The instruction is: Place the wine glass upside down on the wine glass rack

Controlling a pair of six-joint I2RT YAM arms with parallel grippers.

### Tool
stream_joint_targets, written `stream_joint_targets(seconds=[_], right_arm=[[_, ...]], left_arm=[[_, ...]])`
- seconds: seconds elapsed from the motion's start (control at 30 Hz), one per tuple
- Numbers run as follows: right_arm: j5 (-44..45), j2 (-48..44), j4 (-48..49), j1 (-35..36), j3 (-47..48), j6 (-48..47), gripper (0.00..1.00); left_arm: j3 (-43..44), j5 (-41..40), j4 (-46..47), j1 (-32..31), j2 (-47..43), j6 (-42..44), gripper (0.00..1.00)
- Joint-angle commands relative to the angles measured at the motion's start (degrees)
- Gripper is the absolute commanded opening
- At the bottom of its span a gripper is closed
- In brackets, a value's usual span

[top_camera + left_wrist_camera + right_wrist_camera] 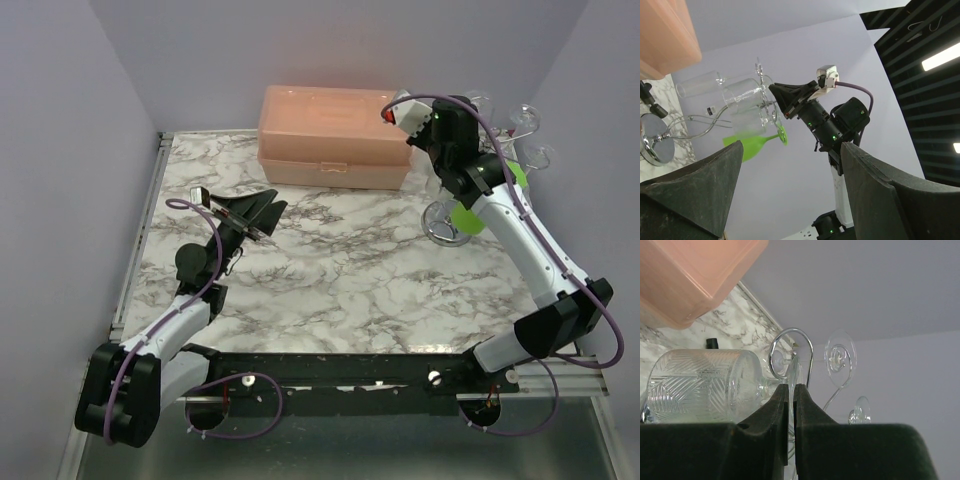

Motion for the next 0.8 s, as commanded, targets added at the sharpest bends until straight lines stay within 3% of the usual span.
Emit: stream_joint_targets(seconds=[0.0,0.77], right_arm=[[2.6,-2.5,7.3,-0.3,-1.5,-4.3,0.0],[1.6,-2.1,16.6,-0.3,-4.5,-10.3,0.0]], left_arm=[[1.6,1.5,2.6,0.4,0.2,0.0,0.81],[1.2,1.4,2.8,0.4,-0.4,0.0,0.81]])
